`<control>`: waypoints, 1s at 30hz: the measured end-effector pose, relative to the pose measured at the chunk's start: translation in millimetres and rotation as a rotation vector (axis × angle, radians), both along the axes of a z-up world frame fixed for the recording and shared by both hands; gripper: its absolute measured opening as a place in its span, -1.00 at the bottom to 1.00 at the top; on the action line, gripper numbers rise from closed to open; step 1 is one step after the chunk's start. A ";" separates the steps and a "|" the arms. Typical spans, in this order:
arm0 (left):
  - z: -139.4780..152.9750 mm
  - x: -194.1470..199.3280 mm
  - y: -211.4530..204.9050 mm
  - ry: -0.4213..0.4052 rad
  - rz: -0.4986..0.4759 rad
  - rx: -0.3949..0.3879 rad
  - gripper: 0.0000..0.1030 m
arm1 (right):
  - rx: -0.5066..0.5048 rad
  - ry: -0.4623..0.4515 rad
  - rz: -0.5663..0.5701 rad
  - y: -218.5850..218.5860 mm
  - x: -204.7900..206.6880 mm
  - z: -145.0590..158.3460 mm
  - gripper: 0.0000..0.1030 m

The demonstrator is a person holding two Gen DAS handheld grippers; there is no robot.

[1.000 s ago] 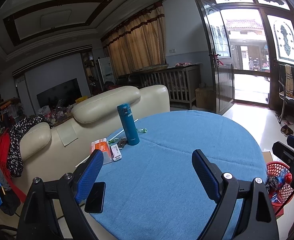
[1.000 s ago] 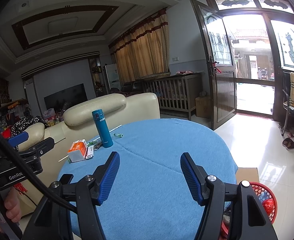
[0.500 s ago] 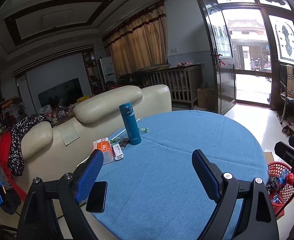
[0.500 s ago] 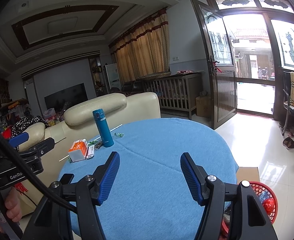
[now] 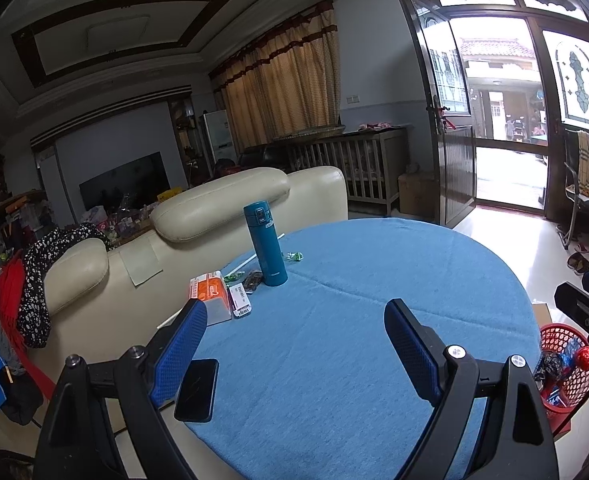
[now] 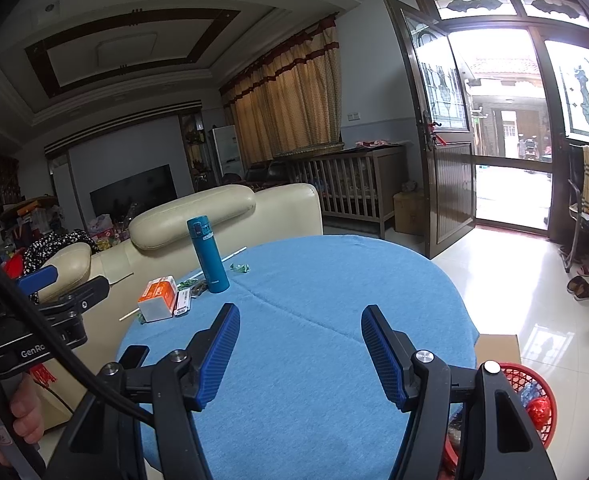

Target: Collect trash

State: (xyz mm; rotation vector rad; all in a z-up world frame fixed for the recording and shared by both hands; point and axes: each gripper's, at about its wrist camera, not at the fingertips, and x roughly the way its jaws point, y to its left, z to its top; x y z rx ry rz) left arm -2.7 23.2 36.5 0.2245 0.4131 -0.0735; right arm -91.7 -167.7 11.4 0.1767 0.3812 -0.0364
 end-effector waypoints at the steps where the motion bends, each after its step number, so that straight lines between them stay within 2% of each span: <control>1: -0.6 0.4 0.5 0.004 -0.002 -0.002 0.76 | 0.001 0.001 0.001 0.4 0.4 -0.5 0.30; 30: -15.9 3.0 6.1 0.063 -0.001 0.005 0.76 | 0.019 0.057 0.016 7.4 10.5 -15.1 0.31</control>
